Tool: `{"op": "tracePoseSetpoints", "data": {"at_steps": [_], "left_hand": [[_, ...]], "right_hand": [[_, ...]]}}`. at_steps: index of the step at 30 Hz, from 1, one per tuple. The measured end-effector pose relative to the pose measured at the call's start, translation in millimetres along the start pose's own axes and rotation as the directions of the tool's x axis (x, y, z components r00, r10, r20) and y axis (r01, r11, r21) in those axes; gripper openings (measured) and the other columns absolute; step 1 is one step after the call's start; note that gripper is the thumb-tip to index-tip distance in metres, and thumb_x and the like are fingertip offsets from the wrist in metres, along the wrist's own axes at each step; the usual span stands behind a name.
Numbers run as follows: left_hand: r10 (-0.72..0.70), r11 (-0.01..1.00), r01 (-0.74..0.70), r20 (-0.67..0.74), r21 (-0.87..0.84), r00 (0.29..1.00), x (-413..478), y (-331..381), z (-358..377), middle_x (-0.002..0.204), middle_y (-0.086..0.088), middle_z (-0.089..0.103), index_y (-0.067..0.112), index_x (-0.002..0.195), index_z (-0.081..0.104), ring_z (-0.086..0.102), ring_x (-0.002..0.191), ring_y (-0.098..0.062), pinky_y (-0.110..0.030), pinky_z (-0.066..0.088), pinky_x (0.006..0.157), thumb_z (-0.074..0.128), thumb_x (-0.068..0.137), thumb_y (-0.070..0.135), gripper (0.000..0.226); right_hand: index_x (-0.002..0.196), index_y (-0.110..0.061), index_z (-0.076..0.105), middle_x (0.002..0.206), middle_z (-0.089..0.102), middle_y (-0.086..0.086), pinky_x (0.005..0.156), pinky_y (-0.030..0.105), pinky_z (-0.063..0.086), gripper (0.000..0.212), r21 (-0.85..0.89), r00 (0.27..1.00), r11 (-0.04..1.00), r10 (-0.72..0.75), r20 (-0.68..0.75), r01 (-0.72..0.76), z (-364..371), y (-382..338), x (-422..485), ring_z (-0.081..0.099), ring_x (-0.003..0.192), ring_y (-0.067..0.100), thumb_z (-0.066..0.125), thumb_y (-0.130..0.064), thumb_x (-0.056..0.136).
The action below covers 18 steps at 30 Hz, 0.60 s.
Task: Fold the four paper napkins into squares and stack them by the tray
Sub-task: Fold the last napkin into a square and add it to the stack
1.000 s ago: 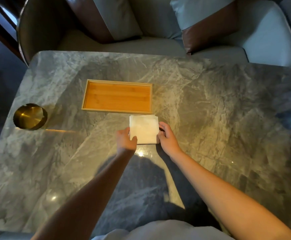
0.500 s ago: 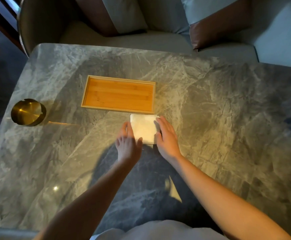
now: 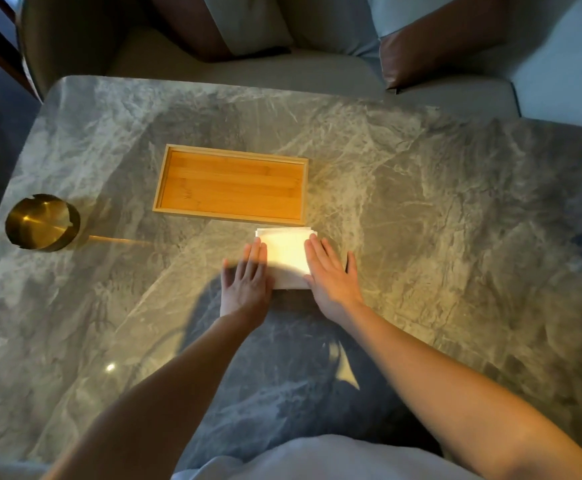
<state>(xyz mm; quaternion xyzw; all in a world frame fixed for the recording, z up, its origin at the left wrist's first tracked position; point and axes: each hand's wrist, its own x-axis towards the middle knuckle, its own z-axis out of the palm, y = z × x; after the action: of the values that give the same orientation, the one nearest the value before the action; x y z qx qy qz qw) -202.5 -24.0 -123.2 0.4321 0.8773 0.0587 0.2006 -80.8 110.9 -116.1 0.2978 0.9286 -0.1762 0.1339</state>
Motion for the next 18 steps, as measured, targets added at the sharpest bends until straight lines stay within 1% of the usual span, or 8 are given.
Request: {"op": "tracePoseSetpoints", "data": {"at_steps": [6, 8, 10, 12, 14, 15, 16, 18], "left_hand": [[0.009, 1.000, -0.010, 0.025, 0.025, 1.000, -3, 6, -7, 0.159, -0.002, -0.015, 0.014, 0.147, -0.014, -0.012, 0.146, -0.019, -0.054, 0.001, 0.117, 0.032, 0.097, 0.029, 0.069], [-0.049, 0.996, 0.046, -0.038, -0.076, 0.998, -4, 11, -17, 0.159, -0.008, 0.004, 0.013, 0.149, -0.001, 0.009, 0.146, -0.025, -0.054, 0.015, 0.116, 0.044, 0.092, 0.025, 0.073], [-0.192, 0.948, 0.157, -0.103, -0.277, 0.976, -3, 19, -27, 0.150, -0.013, 0.027, 0.012, 0.146, 0.014, 0.033, 0.134, -0.031, -0.051, 0.032, 0.108, 0.055, 0.086, 0.024, 0.074], [-0.326, 0.799, 0.270, -0.009, -0.537, 0.945, 0, 30, -33, 0.142, -0.016, 0.037, 0.008, 0.143, 0.021, 0.042, 0.126, -0.032, -0.049, 0.041, 0.102, 0.061, 0.085, 0.022, 0.072], [-0.390, 0.520, 0.363, 0.164, -0.773, 0.906, 2, 37, -36, 0.131, -0.017, 0.048, 0.007, 0.136, 0.031, 0.052, 0.111, -0.028, -0.041, 0.049, 0.090, 0.061, 0.084, 0.017, 0.061], [-0.410, 0.384, 0.408, 0.243, -0.828, 0.879, 3, 39, -36, 0.122, -0.016, 0.054, 0.008, 0.134, 0.033, 0.055, 0.100, -0.024, -0.034, 0.049, 0.080, 0.059, 0.084, 0.017, 0.057], [-0.425, 0.296, 0.447, 0.303, -0.844, 0.853, 3, 40, -37, 0.113, -0.013, 0.057, 0.008, 0.133, 0.035, 0.055, 0.091, -0.020, -0.030, 0.046, 0.072, 0.059, 0.085, 0.019, 0.055], [-0.417, 0.263, 0.476, 0.346, -0.839, 0.840, 5, 37, -39, 0.099, -0.014, 0.059, 0.004, 0.124, 0.047, 0.056, 0.079, -0.015, -0.023, 0.044, 0.063, 0.059, 0.085, 0.019, 0.044]], "right_hand": [[0.151, -0.021, -0.002, 0.161, -0.012, -0.006, 0.116, 0.058, 0.001, 0.064, 0.016, 0.999, 0.999, 0.032, 0.033, -0.033, -12, -7, -1, -0.009, 0.148, 0.015, 0.037, -0.029, 0.101], [0.150, -0.024, 0.004, 0.162, -0.008, -0.001, 0.116, 0.058, 0.004, 0.065, 0.084, 0.998, 0.994, 0.066, 0.015, -0.067, -17, -9, -1, -0.007, 0.148, 0.018, 0.044, -0.025, 0.098], [0.150, -0.027, 0.010, 0.162, -0.006, 0.002, 0.116, 0.058, 0.006, 0.066, 0.123, 0.995, 0.987, 0.101, 0.000, -0.100, -21, -12, 0, -0.005, 0.148, 0.021, 0.048, -0.024, 0.097], [0.150, -0.028, 0.012, 0.162, -0.005, 0.004, 0.116, 0.056, 0.004, 0.064, 0.119, 0.993, 0.986, 0.120, 0.015, -0.121, -24, -14, 0, -0.006, 0.148, 0.021, 0.048, -0.025, 0.097], [0.150, -0.028, 0.011, 0.162, -0.005, 0.004, 0.116, 0.055, 0.003, 0.064, 0.119, 0.990, 0.983, 0.135, 0.032, -0.138, -25, -16, -2, -0.008, 0.148, 0.021, 0.047, -0.024, 0.098], [0.150, -0.027, 0.011, 0.162, -0.005, 0.004, 0.116, 0.055, 0.002, 0.064, 0.120, 0.989, 0.982, 0.143, 0.039, -0.147, -25, -18, -2, -0.008, 0.148, 0.020, 0.047, -0.024, 0.098], [0.151, -0.027, 0.010, 0.162, -0.006, 0.004, 0.116, 0.055, 0.002, 0.064, 0.117, 0.988, 0.981, 0.149, 0.046, -0.153, -26, -18, -2, -0.009, 0.148, 0.020, 0.046, -0.023, 0.098], [0.151, -0.027, 0.009, 0.162, -0.006, 0.004, 0.116, 0.055, 0.002, 0.065, 0.106, 0.987, 0.982, 0.152, 0.054, -0.157, -27, -19, -1, -0.008, 0.148, 0.021, 0.046, -0.023, 0.098]]}}
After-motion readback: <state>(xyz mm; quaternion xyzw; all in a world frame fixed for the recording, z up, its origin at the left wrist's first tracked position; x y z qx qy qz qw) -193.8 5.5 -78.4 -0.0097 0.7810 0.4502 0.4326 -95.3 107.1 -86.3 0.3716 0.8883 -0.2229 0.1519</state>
